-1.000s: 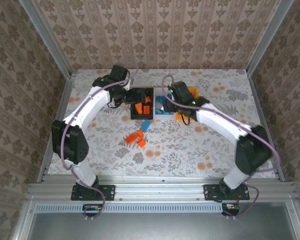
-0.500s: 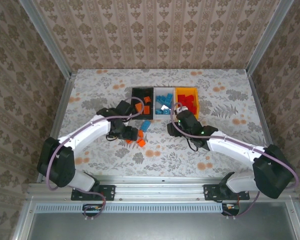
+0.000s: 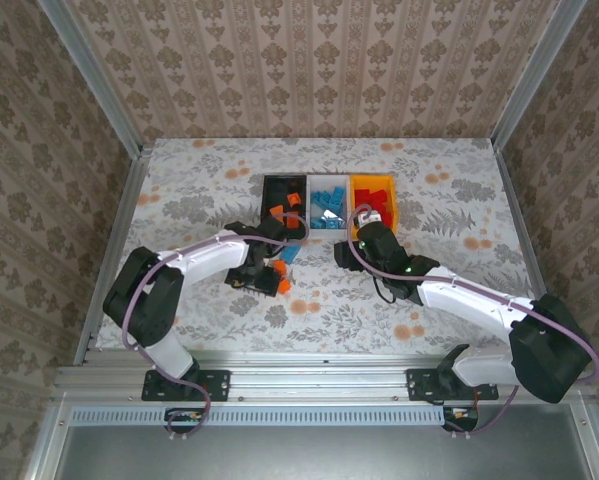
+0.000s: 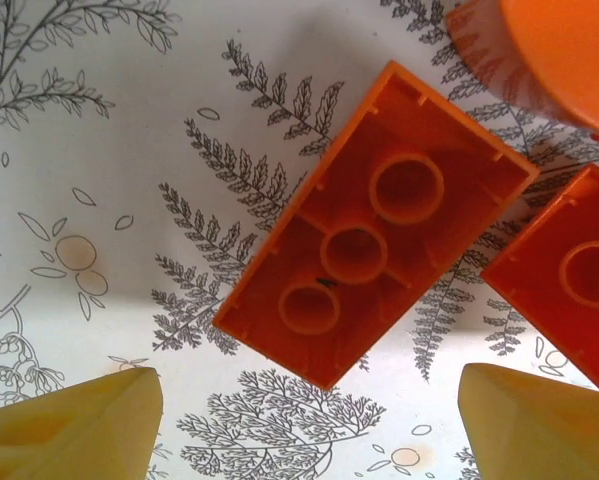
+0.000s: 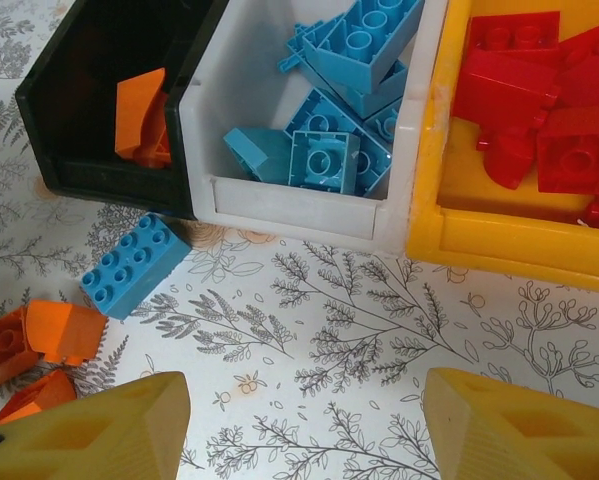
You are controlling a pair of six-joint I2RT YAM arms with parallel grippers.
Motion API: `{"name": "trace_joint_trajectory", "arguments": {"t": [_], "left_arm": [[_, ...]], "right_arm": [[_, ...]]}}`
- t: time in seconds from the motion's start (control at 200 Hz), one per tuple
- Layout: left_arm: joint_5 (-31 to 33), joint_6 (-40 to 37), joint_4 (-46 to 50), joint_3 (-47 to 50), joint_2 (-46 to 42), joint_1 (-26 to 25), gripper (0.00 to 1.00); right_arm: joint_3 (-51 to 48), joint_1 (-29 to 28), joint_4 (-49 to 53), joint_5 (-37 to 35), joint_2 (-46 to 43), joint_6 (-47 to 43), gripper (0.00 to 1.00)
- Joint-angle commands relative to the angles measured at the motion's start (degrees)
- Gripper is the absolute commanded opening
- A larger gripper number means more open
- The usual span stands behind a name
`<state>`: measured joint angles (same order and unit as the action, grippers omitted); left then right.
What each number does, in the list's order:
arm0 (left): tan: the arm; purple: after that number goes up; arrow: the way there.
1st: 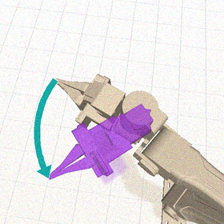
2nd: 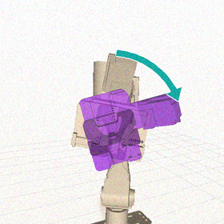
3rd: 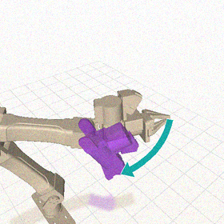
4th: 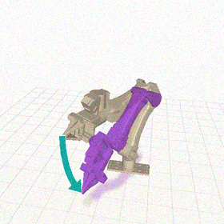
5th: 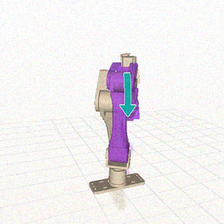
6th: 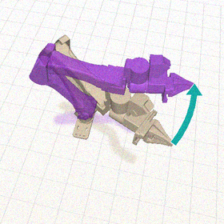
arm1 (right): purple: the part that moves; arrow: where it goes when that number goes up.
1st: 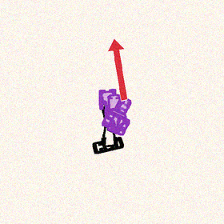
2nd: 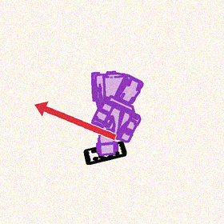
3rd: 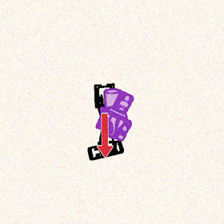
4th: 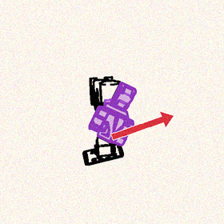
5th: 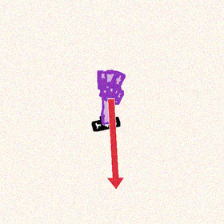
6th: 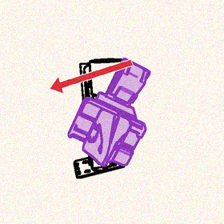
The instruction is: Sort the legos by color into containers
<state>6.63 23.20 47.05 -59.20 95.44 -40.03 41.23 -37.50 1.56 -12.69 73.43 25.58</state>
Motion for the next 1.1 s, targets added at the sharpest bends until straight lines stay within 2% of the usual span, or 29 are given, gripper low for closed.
{"name": "trace_joint_trajectory", "arguments": {"t": [0.0, 0.225, 0.38, 0.585, 0.8, 0.965, 1.095], "left_arm": [[1.97, -1.76, -0.95, -2.62, 1.77, 0.59, 0.78], [0.78, -4.81, -4.12, -4.19, 3.98, 2.33, 0.73], [-2.41, -5.45, -7.0, -3.1, 3.61, 4.21, 0.66], [-4.01, -4.68, -9.1, -0.3, 3.54, 4.26, 0.57], [-5.05, -3.52, -10.75, 2.11, 2.41, 4.17, 0.56], [-4.31, -2.68, -11.01, 2.08, 1.02, 4.17, 0.34], [-3.56, -2.12, -9.06, 0.65, -0.9, 4.01, 0.27]], "right_arm": [[-0.63, 0.29, -1.12, -0.76, -1.05, 0.62, 0.65], [-0.54, 0.29, -1.11, -0.71, -0.68, 0.43, 0.65], [-0.5, 0.32, -1.06, -0.52, -0.74, 0.39, 0.65], [-0.45, 0.28, -0.95, -0.24, -0.74, 0.39, 0.65], [-0.54, 0.23, -1.08, -0.1, -0.66, 0.47, 0.65], [-0.63, 0.23, -1.22, -0.12, -0.66, 0.44, 0.65], [-0.61, 0.23, -1.31, 0.03, -0.57, 0.51, 0.65]]}}
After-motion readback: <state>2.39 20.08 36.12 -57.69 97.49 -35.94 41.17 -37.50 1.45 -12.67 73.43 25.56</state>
